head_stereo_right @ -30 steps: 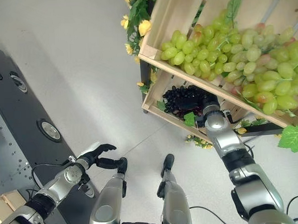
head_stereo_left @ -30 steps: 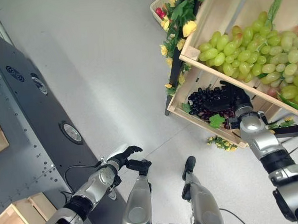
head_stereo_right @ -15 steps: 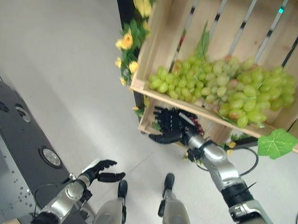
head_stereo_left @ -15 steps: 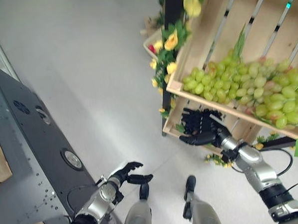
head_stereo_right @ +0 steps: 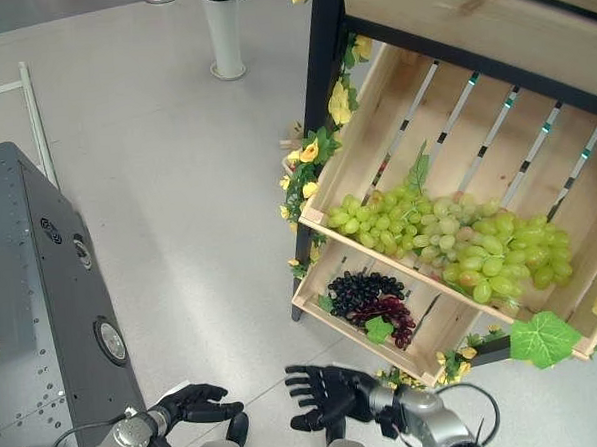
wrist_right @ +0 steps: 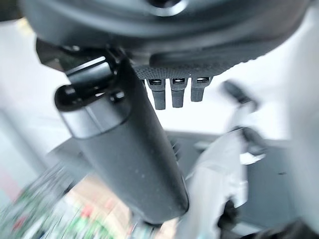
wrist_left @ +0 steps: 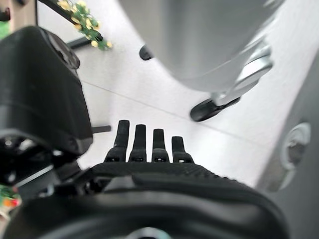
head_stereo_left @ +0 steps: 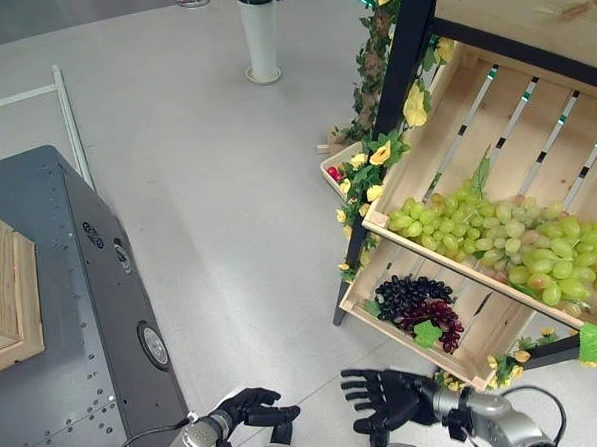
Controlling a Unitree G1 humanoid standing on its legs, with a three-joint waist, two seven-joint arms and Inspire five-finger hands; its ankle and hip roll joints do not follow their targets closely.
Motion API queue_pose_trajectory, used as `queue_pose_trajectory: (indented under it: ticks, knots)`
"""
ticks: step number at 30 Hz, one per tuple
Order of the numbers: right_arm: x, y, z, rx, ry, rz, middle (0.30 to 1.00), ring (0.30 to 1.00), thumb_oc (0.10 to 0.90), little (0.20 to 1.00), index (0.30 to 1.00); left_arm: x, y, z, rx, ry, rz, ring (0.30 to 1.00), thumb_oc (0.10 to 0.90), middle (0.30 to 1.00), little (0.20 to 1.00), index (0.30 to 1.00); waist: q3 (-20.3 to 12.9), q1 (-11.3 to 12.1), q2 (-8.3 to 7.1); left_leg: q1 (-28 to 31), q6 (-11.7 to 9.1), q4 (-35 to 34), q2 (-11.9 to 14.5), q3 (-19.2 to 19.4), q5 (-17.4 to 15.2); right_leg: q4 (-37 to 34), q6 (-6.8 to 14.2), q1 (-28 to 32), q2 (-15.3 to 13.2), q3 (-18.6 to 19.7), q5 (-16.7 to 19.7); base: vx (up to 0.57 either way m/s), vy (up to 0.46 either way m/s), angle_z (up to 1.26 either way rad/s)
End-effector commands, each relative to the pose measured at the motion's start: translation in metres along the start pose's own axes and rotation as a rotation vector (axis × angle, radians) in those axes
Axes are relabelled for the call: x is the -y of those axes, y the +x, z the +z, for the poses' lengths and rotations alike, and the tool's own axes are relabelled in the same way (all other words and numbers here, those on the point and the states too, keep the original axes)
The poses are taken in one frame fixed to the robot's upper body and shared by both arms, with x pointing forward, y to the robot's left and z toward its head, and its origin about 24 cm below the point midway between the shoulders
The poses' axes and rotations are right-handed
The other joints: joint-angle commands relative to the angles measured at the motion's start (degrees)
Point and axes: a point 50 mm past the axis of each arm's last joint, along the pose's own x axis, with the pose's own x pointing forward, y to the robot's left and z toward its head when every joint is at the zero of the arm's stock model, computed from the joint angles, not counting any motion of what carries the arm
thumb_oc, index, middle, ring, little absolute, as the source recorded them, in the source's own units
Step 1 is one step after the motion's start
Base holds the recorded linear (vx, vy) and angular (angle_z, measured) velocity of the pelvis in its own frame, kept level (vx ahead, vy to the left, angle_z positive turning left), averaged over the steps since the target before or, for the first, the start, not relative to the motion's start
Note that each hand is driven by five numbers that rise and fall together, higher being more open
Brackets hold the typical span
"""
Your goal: Pick up the fruits from the basket on one side to the basket on the other side
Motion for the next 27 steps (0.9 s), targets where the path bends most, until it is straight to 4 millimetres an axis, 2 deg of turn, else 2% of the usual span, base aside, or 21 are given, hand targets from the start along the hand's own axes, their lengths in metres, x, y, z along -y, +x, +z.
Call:
queue_pose_trajectory:
  ticks: [1, 2, 3, 5, 8, 10, 12, 13, 14, 17, 20, 21, 22, 23, 24, 26, 27]
  knots:
    - [0.007, 0.005, 0.002, 0.007, 0.001, -0.16, 0.9, 0.9, 0.8, 0.9, 0.9, 0.0, 0.006, 0.011, 0.051, -0.217, 0.059, 0.9, 0.8, 0.9, 0.9, 0.9, -1.9, 0.1, 1.41, 0.7, 2.7, 0.3, -4.2, 4.3, -2.7, 6.6, -1.2, 1.6, 2.5, 1.5, -6.1, -0.07, -0.304, 0.06]
    - [0.01, 0.005, -0.012, -0.04, 0.039, -0.211, 0.9, 0.9, 0.8, 0.9, 0.9, 0.006, 0.008, 0.008, 0.042, -0.258, 0.06, 0.9, 0.8, 0.9, 0.9, 0.9, -2.0, 0.1, 1.45, 0.8, 2.4, 0.2, -3.9, 4.1, -2.4, 6.1, -1.8, 2.2, 3.1, 1.3, -6.3, -0.07, -0.28, 0.04]
    - [0.011, 0.006, -0.016, -0.058, 0.048, -0.235, 0.9, 0.9, 0.8, 0.9, 0.9, 0.007, 0.009, 0.008, 0.041, -0.265, 0.064, 0.9, 0.8, 0.9, 0.9, 0.9, -2.1, 0.2, 1.48, 0.8, 2.2, 0.2, -3.7, 4.0, -2.3, 5.8, -2.0, 2.4, 3.4, 1.2, -6.3, -0.09, -0.297, 0.03]
    - [0.015, 0.006, -0.033, -0.106, 0.149, -0.31, 0.9, 0.9, 0.8, 0.9, 0.9, 0.013, 0.011, 0.011, 0.05, -0.262, 0.071, 0.9, 0.8, 0.9, 0.9, 0.9, -2.0, 0.7, 1.61, -0.6, 0.4, 1.1, -2.3, 4.2, -0.8, 4.4, -3.0, 3.3, 4.3, 0.7, -6.0, -0.09, -0.294, 0.08]
    - [0.013, 0.008, -0.041, -0.15, 0.2, -0.33, 0.9, 0.9, 0.8, 0.9, 0.9, 0.016, 0.014, 0.018, 0.065, -0.319, 0.051, 0.9, 0.8, 0.9, 0.9, 0.9, -1.2, 1.6, 1.95, -3.5, -1.5, 2.2, -0.8, 3.7, 1.8, 3.3, -3.7, 4.3, 4.5, 0.0, -5.4, -0.12, -0.234, 0.24]
    - [0.013, 0.008, -0.044, -0.198, 0.138, -0.311, 0.9, 0.9, 0.8, 0.9, 0.9, 0.018, 0.015, 0.023, 0.069, -0.335, 0.016, 0.9, 0.8, 0.9, 0.9, 0.9, -0.7, 2.2, 2.45, -5.6, -2.1, 2.8, -0.3, 3.6, 3.0, 3.1, -4.1, 4.3, 4.3, -1.1, -5.4, -0.17, -0.156, 0.51]
    - [0.017, 0.007, -0.043, -0.233, 0.089, -0.324, 0.9, 0.9, 0.8, 0.9, 0.9, 0.016, 0.016, 0.026, 0.087, -0.346, 0.009, 0.9, 0.8, 0.9, 0.9, 0.9, -0.4, 2.5, 2.25, -6.5, -1.2, 7.9, -1.8, 4.7, 0.2, 3.2, -4.4, 3.9, 3.3, -2.2, -5.6, -0.16, -0.071, 0.37]
    - [0.022, 0.004, -0.042, -0.241, 0.08, -0.335, 0.9, 0.9, 0.8, 0.9, 0.9, 0.015, 0.015, 0.029, 0.1, -0.337, -0.008, 0.9, 0.8, 0.9, 0.9, 0.9, -0.5, 2.5, 1.55, -7.0, -0.1, 14.5, -3.5, 6.8, -3.2, 3.2, -4.7, 3.5, 2.2, -3.2, -5.3, -0.15, -0.03, 0.49]
    - [0.024, 0.002, -0.041, -0.247, 0.085, -0.347, 0.9, 0.9, 0.8, 0.9, 0.9, 0.015, 0.015, 0.03, 0.106, -0.338, -0.022, 0.9, 0.8, 0.9, 0.9, 0.9, -0.6, 2.3, 1.12, -7.0, 0.8, 18.0, -4.3, 8.0, -4.8, 3.4, -4.7, 3.0, 1.7, -3.7, -5.0, -0.16, -0.028, 0.75]
    - [0.029, -0.003, -0.043, -0.255, 0.099, -0.37, 0.9, 0.9, 0.8, 0.9, 0.9, 0.013, 0.013, 0.035, 0.124, -0.363, -0.045, 0.9, 0.8, 0.9, 0.9, 0.9, -1.0, 1.6, 0.91, -5.2, 1.6, 21.7, -4.4, 10.5, -7.1, 4.3, -4.9, 2.2, 1.4, -5.2, -4.9, -0.09, 0.001, 1.03]
    - [0.03, -0.007, -0.049, -0.285, 0.091, -0.385, 0.9, 0.9, 0.8, 0.9, 0.9, 0.013, 0.011, 0.033, 0.114, -0.342, -0.097, 0.9, 0.8, 0.9, 0.9, 0.9, -2.3, 0.9, 1.51, -1.6, 0.2, 17.3, -2.4, 12.5, -5.9, 4.1, -5.0, 2.3, 1.8, -7.7, -5.2, -0.05, 0.044, 0.44]
    - [0.031, -0.009, -0.052, -0.29, 0.088, -0.397, 0.9, 0.9, 0.8, 0.9, 0.9, 0.016, 0.011, 0.033, 0.105, -0.306, -0.132, 0.9, 0.8, 0.9, 0.9, 0.9, -3.0, 0.3, 2.03, 0.6, -0.7, 11.4, 0.0, 15.3, -4.5, 3.4, -4.9, 2.7, 2.0, -9.4, -5.2, -0.03, 0.095, 0.73]
    - [0.032, -0.009, -0.052, -0.29, 0.086, -0.403, 0.9, 0.9, 0.8, 0.9, 0.9, 0.017, 0.011, 0.033, 0.099, -0.303, -0.141, 0.9, 0.8, 0.9, 0.9, 0.9, -3.2, 0.0, 2.23, 1.5, -1.0, 8.9, 0.8, 16.4, -3.9, 3.1, -4.9, 2.9, 2.0, -10.0, -5.2, 0.01, 0.158, 0.7]
    - [0.032, -0.01, -0.054, -0.284, 0.097, -0.421, 0.9, 0.9, 0.8, 0.9, 0.9, 0.019, 0.012, 0.032, 0.088, -0.293, -0.166, 0.9, 0.8, 0.9, 0.9, 0.9, -3.7, -0.4, 2.89, 2.9, -2.4, 4.3, 3.0, 19.1, -3.1, 2.5, -4.3, 3.9, 2.2, -11.0, -5.8, 0.0, 0.196, 0.85]
    - [0.035, -0.011, -0.053, -0.269, 0.122, -0.45, 0.9, 0.9, 0.8, 0.9, 0.9, 0.023, 0.015, 0.032, 0.072, -0.276, -0.192, 0.9, 0.8, 0.9, 0.9, 0.9, -4.0, -0.9, 3.21, 3.7, -3.7, 0.9, 4.7, 21.3, -0.7, 1.7, -3.9, 4.6, 1.9, -12.6, -5.5, -0.01, 0.284, 1.24]
    - [0.037, -0.011, -0.051, -0.253, 0.131, -0.472, 0.9, 0.9, 0.8, 0.9, 0.9, 0.03, 0.017, 0.03, 0.053, -0.278, -0.214, 0.9, 0.8, 0.9, 0.9, 0.9, -4.2, -1.0, 3.68, 3.9, -4.1, -1.0, 5.1, 22.2, 0.2, 1.5, -3.3, 4.9, 1.1, -13.8, -5.2, -0.06, 0.275, 1.23]
    - [0.038, -0.01, -0.047, -0.241, 0.137, -0.491, 0.9, 0.9, 0.8, 0.9, 0.9, 0.035, 0.017, 0.024, 0.027, -0.291, -0.23, 0.9, 0.8, 0.9, 0.9, 0.9, -4.4, -0.8, 4.17, 3.8, -4.2, -1.2, 4.8, 22.0, 0.1, 2.3, -2.3, 4.6, -0.1, -14.6, -4.8, -0.06, 0.284, 0.95]
